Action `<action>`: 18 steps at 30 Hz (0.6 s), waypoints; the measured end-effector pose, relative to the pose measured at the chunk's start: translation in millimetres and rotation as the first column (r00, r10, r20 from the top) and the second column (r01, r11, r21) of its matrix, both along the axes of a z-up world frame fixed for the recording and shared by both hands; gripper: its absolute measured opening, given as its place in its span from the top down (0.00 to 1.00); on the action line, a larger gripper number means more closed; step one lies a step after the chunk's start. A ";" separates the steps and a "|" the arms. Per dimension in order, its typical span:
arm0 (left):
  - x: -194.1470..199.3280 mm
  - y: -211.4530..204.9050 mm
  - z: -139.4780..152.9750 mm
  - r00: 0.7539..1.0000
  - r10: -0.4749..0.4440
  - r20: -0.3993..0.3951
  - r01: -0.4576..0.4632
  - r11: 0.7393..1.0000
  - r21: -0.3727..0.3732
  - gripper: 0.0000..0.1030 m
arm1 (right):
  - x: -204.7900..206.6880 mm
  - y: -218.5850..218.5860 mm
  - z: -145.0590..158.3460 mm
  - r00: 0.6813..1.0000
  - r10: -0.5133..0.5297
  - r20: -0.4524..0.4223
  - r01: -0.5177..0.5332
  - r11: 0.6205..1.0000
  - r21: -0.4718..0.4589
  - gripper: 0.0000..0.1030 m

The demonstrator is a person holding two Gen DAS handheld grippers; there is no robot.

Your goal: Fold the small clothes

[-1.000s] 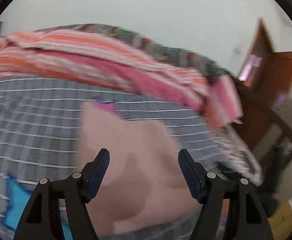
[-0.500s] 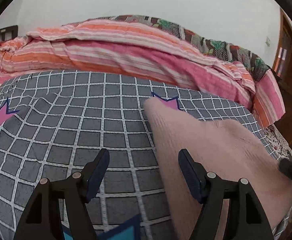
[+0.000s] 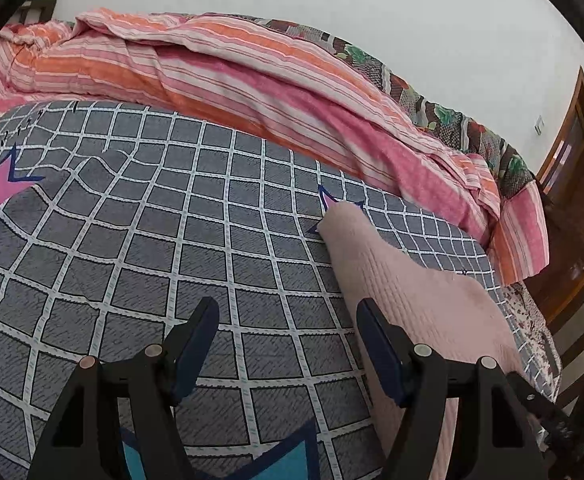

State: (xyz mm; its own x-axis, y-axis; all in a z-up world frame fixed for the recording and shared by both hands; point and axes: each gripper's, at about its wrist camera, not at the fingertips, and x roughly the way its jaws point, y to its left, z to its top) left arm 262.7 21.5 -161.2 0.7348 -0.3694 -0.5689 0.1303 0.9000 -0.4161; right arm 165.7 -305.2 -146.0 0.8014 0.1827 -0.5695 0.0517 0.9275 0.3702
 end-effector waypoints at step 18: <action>17.1 8.8 -4.7 0.999 0.014 -0.045 -0.017 0.997 -0.082 0.33 | 59.8 -23.7 -12.1 0.997 -0.002 -0.071 0.003 1.000 0.015 0.90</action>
